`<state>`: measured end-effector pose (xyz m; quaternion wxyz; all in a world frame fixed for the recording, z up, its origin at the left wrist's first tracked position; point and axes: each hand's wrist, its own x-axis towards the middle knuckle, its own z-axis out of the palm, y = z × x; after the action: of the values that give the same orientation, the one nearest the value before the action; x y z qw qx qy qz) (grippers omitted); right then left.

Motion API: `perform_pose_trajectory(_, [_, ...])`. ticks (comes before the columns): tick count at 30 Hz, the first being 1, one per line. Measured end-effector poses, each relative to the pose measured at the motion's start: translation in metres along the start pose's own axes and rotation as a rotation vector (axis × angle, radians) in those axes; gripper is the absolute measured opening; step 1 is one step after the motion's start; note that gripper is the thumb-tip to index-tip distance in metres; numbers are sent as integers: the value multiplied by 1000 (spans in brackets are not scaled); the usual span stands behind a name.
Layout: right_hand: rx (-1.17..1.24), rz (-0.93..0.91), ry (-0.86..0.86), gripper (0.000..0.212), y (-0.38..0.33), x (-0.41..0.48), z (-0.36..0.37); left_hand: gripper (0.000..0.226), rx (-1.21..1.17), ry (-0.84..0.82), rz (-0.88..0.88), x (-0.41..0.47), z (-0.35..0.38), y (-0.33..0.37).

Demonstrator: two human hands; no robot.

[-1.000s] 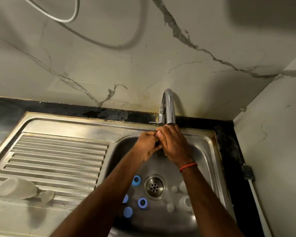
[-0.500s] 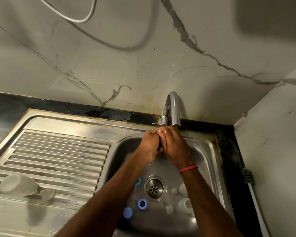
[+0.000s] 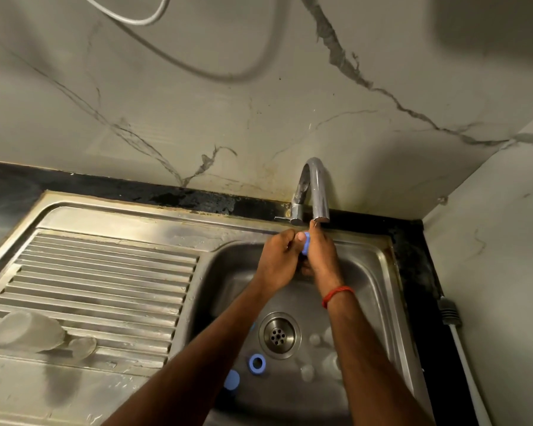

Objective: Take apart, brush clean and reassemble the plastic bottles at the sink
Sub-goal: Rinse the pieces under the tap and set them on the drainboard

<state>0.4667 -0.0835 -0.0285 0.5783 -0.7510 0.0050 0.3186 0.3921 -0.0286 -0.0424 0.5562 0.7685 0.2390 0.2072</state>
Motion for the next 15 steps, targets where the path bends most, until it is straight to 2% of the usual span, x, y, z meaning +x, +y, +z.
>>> perform_pose_trajectory(2, [-40, -228, 108, 41, 5, 2, 0, 19, -16, -60, 38, -2, -3, 1])
perform_pose_trajectory(4, [-145, -518, 130, 32, 16, 1, -1, 22, 13, 0, 20, 0, -3, 0])
perform_pose_trajectory(7, [-400, -830, -5, 29, 25, 0, -6, 25, -210, 93, -256, 9, -3, 13])
perform_pose_trajectory(10, [-465, -876, -140, 40, 22, 5, -15, 28, -418, 67, -521, 16, -6, 21])
perform_pose_trajectory(13, [-259, -728, -46, 27, 17, 4, -21, 26, -653, 114, -642, 12, -6, 25])
perform_pose_trajectory(15, [-171, -667, 29, 27, 16, 1, -23, 30, -838, 116, -660, 9, -4, 26])
